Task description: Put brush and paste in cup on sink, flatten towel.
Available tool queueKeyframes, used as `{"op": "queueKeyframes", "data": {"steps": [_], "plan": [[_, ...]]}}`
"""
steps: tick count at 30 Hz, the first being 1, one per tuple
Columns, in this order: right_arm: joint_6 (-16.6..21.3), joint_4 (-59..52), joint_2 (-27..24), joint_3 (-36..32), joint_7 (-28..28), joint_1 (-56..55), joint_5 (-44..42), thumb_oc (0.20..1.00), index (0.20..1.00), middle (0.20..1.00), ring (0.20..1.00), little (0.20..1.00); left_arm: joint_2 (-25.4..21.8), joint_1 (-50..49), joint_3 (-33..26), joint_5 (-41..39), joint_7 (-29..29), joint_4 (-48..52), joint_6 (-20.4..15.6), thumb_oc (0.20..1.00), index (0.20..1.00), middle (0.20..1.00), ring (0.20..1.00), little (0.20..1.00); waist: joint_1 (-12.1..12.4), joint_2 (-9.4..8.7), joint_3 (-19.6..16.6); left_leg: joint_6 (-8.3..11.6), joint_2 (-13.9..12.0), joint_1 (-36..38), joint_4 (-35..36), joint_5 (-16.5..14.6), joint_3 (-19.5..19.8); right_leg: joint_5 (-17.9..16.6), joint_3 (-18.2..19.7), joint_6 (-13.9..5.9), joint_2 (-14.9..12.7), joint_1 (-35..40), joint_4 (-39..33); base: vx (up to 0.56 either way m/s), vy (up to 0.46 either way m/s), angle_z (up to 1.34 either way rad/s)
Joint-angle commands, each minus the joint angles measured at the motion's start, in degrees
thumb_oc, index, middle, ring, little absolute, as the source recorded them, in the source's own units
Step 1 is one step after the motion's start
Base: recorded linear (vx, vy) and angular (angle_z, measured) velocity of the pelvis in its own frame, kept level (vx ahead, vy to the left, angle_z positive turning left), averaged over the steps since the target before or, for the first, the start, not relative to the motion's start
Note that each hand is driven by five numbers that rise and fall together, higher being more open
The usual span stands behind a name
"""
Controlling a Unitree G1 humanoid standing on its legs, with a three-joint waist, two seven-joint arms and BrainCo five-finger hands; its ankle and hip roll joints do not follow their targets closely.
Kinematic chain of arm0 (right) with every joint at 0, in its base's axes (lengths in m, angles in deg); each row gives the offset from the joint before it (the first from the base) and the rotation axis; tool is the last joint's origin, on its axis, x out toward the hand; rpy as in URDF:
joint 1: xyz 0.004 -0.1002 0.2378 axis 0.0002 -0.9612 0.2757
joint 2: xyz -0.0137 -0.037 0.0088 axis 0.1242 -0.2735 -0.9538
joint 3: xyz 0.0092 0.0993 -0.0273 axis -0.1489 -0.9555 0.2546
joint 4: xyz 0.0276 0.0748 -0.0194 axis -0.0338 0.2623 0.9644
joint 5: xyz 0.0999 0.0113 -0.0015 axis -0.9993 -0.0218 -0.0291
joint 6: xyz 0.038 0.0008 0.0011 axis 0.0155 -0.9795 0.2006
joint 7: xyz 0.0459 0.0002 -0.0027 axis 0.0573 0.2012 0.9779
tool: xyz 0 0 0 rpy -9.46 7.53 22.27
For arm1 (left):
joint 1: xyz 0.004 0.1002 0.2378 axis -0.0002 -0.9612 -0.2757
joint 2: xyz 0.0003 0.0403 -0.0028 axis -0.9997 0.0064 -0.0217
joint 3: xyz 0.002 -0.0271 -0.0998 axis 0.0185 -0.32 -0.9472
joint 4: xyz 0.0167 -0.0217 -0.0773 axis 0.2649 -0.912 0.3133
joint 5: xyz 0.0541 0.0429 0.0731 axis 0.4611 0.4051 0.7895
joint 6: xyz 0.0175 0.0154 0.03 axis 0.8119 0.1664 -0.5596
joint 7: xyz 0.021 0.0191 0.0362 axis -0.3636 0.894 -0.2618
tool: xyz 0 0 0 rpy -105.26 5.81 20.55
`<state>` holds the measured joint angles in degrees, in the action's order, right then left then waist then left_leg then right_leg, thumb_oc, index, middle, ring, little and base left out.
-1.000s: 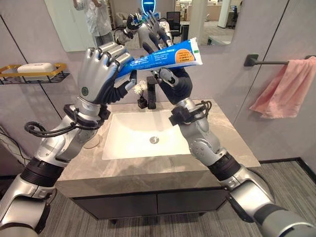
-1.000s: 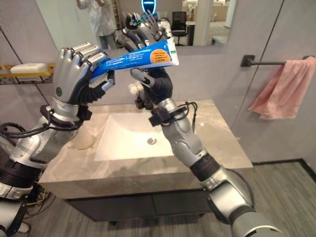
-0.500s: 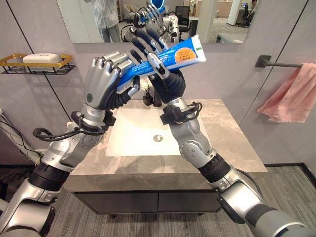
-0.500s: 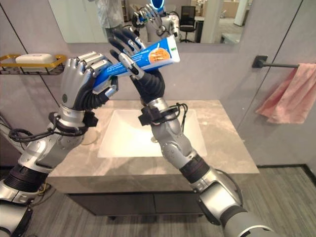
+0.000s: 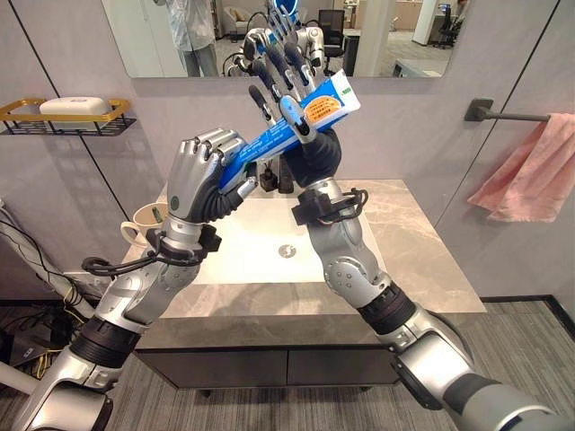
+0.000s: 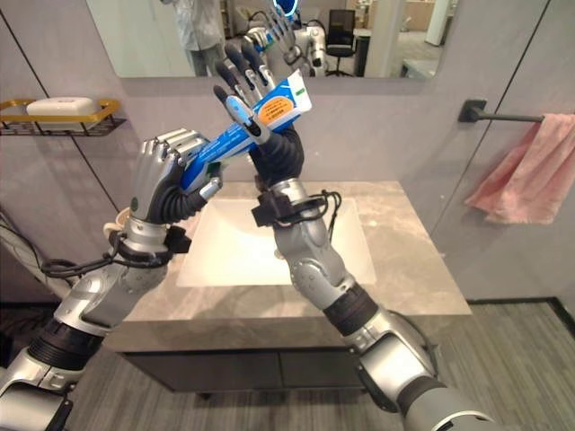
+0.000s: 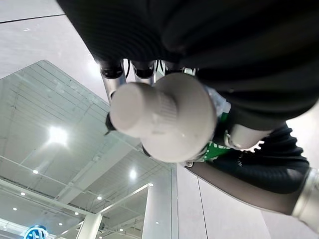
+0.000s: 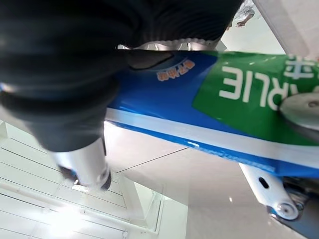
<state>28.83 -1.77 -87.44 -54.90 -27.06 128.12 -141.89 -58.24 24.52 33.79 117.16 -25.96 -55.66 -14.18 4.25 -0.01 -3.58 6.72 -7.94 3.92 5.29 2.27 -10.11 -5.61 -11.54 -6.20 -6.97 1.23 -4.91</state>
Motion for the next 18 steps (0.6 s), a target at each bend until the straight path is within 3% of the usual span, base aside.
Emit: {"op": "queueKeyframes", "data": {"steps": [1, 2, 9, 12, 18], "plan": [[4.29, -2.14, 2.78, -4.42, -0.14, 3.34, -0.44, 0.332, 0.332, 0.332, 0.332, 0.332, -1.81, 2.48, -0.56, -3.91, 0.70, 0.29, -0.63, 0.200, 0.200, 0.200, 0.200, 0.200, 0.59, -3.20, -0.94, -1.84, 1.76, 1.03, -0.29, -1.19, 1.09, -2.41, 3.04, -3.61, -4.48, 1.36, 0.08, 0.00, 0.000, 0.00], [4.34, -2.10, 2.91, -4.48, -0.22, 3.27, -0.44, 0.200, 0.200, 0.200, 0.200, 0.200, -1.71, 2.40, -0.61, -3.98, 0.70, 0.25, -0.62, 0.200, 0.200, 0.200, 0.200, 0.200, 0.61, -3.19, -0.92, -1.84, 1.78, 1.03, -0.29, -1.19, 1.13, -2.42, 3.06, -3.58, -4.47, 1.37, 0.09, 0.00, 0.000, 0.00], [4.63, -2.04, 3.38, -4.50, -0.69, 2.75, -0.56, 0.200, 0.200, 0.200, 0.200, 0.200, -0.88, 2.53, -0.31, -4.73, 0.85, 0.13, -0.37, 0.200, 0.200, 0.200, 0.200, 0.200, 0.70, -3.06, -0.77, -1.90, 1.74, 1.03, -0.29, -1.18, 1.55, -2.21, 2.56, -3.45, -4.49, 1.73, 0.38, 0.00, 0.000, 0.00], [4.94, -1.98, 3.82, -5.11, -1.35, 2.50, -0.52, 0.200, 0.200, 0.200, 0.200, 0.200, 0.11, 1.77, -0.72, -5.18, 1.33, 0.23, -0.01, 1.000, 1.000, 1.000, 1.000, 1.000, 0.83, -3.02, -0.73, -1.97, 1.76, 1.15, -0.29, -1.25, 1.89, -1.94, 2.19, -3.35, -4.64, 1.73, 1.29, -0.01, -0.002, 0.03], [5.50, -2.44, 3.65, -6.59, -2.62, 1.95, 0.57, 0.200, 0.200, 0.200, 0.200, 0.200, 0.91, -0.12, -2.10, -5.58, 1.67, 1.73, 0.11, 1.000, 1.000, 1.000, 1.000, 1.000, 1.45, -2.87, -0.46, -2.04, 1.92, 0.83, -0.29, -1.09, 3.12, -1.27, 1.45, -3.16, -4.81, 1.55, 2.63, -0.02, 0.003, 0.10]]}}
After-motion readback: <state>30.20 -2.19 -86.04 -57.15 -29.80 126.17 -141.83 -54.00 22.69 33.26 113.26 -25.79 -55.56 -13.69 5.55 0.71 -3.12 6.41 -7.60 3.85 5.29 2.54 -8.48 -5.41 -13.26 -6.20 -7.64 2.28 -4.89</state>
